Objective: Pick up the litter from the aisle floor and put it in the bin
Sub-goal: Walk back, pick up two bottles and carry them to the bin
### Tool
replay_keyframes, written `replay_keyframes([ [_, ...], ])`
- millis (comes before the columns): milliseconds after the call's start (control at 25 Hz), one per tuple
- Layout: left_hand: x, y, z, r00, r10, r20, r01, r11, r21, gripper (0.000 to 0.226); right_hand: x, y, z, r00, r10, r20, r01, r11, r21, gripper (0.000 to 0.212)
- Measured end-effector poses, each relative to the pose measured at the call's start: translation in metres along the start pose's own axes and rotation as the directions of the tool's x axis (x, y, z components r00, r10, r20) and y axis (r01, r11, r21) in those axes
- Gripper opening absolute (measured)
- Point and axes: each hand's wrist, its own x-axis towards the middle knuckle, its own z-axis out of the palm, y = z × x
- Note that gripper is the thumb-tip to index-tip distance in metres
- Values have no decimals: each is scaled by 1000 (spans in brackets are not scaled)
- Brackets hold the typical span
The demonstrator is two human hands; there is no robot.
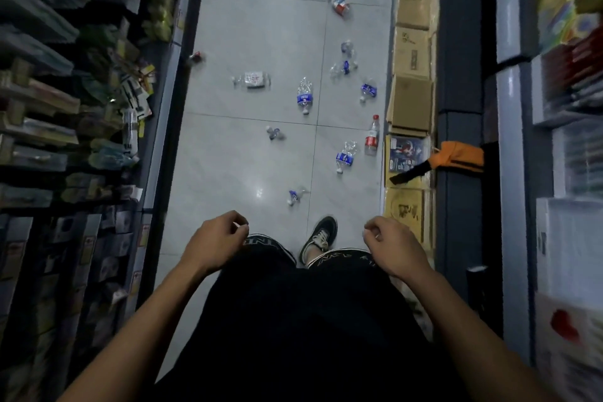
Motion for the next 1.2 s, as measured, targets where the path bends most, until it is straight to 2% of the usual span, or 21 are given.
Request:
replay_keyframes([
  [160,22,18,-9,998,-59,8,59,998,-18,25,64,-22,-34,996,-46,73,51,996,-75,24],
  [400,113,36,-15,992,-73,102,85,990,-112,25,137,-39,-38,985,-1,171,36,980,-198,24],
  [640,235,66,23,960,-13,280,10,1000,10,18,246,-38,-10,964,25,265,39,971,-234,31],
  [840,378,52,132,918,-1,397,-31,997,73,41,390,24,85,905,167,392,-88,973,-211,23],
  [1000,504,3,269,901,-67,429,-19,981,192,52,523,120,193,866,243,436,-121,949,-290,55],
  [1080,552,-28,333,914,-76,399,-46,957,288,57,577,161,243,872,255,419,-131,944,-302,68],
  [1200,612,-74,417,943,-116,313,-25,912,410,66,645,206,314,903,339,265,-270,926,-263,70],
])
